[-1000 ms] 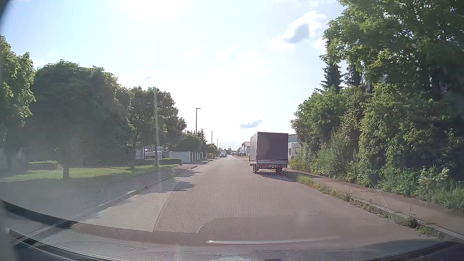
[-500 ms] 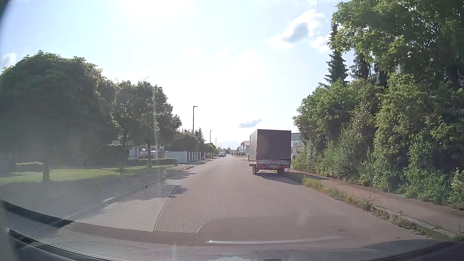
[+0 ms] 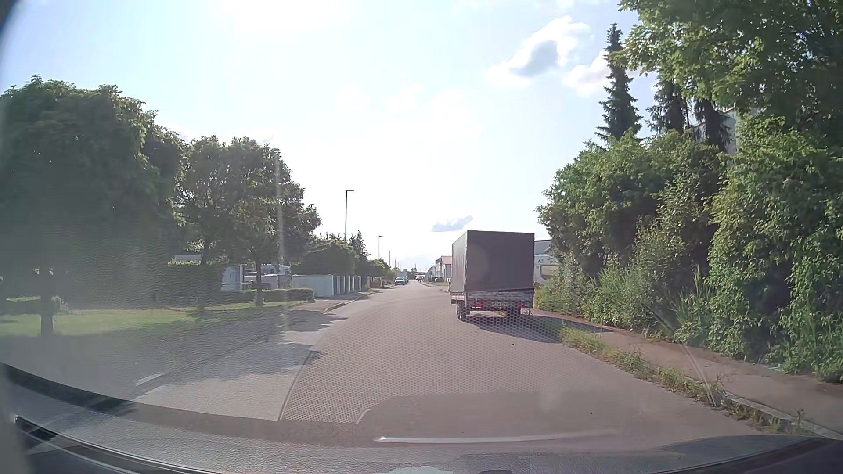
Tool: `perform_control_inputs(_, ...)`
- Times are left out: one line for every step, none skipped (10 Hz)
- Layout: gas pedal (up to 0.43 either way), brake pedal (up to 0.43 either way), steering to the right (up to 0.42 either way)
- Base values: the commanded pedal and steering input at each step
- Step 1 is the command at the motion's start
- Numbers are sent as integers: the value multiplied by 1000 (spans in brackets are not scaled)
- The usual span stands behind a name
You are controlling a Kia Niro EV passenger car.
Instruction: Follow the waypoints while adhering to traffic rules and regulations
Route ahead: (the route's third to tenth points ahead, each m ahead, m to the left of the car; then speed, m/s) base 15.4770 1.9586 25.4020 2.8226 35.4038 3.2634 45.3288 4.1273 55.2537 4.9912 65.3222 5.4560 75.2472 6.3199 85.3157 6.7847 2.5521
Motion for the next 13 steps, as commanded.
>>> perform_control_inputs(0,165,88)
perform_control_inputs(0,159,114)
perform_control_inputs(0,140,139)
perform_control_inputs(0,116,168)
perform_control_inputs(0,116,196)
perform_control_inputs(0,116,240)
perform_control_inputs(0,116,270)
perform_control_inputs(0,110,284)
perform_control_inputs(0,104,292)
perform_control_inputs(0,104,292)
perform_control_inputs(0,104,288)
perform_control_inputs(0,73,283)
perform_control_inputs(0,24,279)
